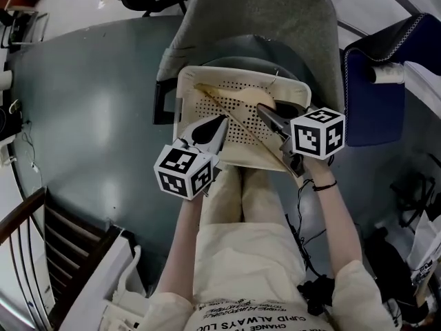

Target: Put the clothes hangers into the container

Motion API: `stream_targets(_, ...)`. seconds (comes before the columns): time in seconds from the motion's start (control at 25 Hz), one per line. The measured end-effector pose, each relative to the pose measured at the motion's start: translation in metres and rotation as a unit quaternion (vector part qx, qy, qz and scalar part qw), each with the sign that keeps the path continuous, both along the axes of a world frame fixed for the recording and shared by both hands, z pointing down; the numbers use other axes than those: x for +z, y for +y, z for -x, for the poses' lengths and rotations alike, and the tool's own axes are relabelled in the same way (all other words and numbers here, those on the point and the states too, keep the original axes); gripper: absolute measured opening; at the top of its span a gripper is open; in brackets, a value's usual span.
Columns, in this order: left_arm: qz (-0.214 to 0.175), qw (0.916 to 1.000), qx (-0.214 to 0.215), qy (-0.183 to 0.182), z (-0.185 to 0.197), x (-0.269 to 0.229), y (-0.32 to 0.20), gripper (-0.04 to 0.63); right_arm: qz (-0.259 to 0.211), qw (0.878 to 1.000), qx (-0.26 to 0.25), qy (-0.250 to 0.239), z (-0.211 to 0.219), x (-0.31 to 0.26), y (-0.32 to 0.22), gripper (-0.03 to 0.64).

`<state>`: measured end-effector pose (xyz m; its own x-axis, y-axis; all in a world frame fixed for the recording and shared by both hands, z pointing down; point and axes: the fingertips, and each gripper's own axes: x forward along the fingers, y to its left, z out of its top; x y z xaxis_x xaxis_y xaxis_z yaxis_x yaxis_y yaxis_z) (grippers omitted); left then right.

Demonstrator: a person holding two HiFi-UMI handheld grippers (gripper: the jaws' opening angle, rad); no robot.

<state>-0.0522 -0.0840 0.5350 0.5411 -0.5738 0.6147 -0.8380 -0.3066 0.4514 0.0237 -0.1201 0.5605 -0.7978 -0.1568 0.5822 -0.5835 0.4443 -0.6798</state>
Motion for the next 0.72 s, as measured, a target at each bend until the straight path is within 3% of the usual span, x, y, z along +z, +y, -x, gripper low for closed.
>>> stream_targets(0.72, 0.019, 0.9991, 0.037, 0.000, -0.012, 0.032, -0.007, 0.023, 0.029, 0.998, 0.060, 0.000, -0.009, 0.033, -0.012, 0.057)
